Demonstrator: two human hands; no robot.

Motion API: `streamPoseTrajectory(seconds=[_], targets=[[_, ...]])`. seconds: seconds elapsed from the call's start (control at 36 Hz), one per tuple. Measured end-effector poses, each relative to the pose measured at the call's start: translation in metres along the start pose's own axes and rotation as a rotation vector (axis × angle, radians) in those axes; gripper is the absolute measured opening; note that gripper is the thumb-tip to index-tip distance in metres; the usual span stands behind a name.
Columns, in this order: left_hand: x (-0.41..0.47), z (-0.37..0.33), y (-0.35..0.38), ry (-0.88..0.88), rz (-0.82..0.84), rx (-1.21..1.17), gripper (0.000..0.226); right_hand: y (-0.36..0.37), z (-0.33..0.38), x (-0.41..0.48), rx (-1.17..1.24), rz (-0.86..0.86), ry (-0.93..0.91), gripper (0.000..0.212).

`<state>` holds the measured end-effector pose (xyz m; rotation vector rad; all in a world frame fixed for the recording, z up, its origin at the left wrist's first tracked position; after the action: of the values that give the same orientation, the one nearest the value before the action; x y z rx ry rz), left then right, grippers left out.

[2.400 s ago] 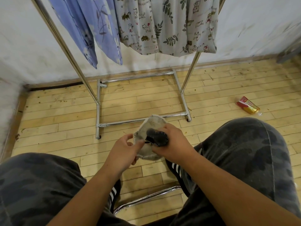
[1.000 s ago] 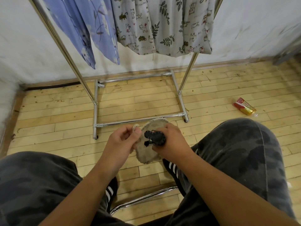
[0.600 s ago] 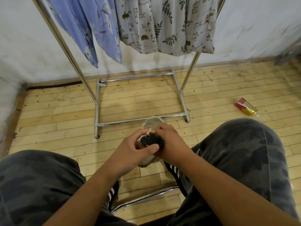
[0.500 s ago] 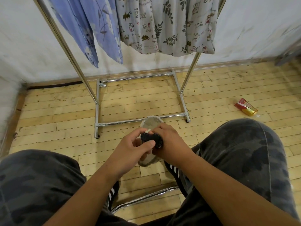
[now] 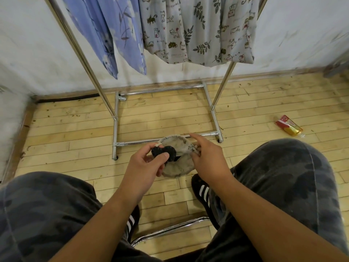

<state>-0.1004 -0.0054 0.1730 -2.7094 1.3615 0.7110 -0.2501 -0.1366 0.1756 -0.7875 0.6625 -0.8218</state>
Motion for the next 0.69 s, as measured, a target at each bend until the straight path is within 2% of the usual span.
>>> streamPoseTrajectory(seconds=[0.11,0.28,0.5,0.69], targets=[[-0.001,-0.004,-0.002,0.015,-0.026,-0.031,0.016,-0.004,-0.009,0.000,0.061,-0.018,0.086,0.046],[-0.002,-0.009,-0.002,0.051,-0.035,-0.041,0.014,-0.006,-0.014,0.000,0.067,-0.030,0.157,0.012],[-0.003,-0.013,-0.002,0.068,-0.042,-0.059,0.015,-0.005,-0.021,0.001,0.078,-0.014,0.212,0.013],[-0.002,-0.011,-0.002,0.063,-0.041,-0.041,0.015,0.004,-0.006,0.003,0.156,0.046,0.102,0.004]])
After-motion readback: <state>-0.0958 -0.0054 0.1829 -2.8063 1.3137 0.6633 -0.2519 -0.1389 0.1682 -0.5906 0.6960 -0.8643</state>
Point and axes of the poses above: each hand's wrist, its own x-axis towards the middle knuckle, its own y-axis out of the palm, z = x × y, the point moved 9 cm from there along x, towards the middle knuckle, and after that the axes turned 14 degrees about -x, right-handed, at the moved point
